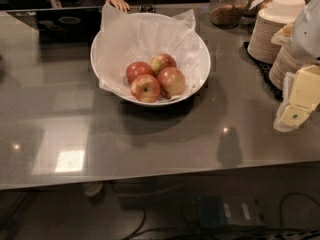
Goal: Pick apple from white bowl
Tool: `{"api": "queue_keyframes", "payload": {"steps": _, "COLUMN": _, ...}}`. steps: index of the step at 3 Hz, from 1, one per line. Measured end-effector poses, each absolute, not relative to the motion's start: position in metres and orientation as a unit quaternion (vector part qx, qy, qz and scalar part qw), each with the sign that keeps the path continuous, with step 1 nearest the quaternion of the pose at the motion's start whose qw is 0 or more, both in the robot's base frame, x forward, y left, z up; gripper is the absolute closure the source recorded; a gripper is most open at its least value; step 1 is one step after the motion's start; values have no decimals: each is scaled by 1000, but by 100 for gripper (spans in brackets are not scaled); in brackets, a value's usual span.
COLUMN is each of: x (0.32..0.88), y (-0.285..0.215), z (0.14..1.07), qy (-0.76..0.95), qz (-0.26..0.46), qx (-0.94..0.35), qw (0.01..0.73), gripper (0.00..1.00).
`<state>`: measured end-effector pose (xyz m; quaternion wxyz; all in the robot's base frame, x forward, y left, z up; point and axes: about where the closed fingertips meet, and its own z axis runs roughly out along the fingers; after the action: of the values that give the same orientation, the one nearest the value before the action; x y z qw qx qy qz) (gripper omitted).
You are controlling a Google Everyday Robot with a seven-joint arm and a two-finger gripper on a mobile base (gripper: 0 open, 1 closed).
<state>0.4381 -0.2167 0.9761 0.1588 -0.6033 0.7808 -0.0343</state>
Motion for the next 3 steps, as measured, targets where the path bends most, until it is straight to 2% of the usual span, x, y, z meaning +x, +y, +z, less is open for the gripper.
{"api": "queue_keyframes", "payload": {"steps": 2, "x": 445, "y": -210, "z": 978, "qy": 775, "qz": -33, "qx": -608, "qw": 172, "gripper": 0}}
{"api": "queue_keyframes", "payload": {"steps": 3, "x": 467, "y": -184, "z": 977, "qy": 757, "qz": -20, "qx": -623, "qw": 197, "gripper": 0}}
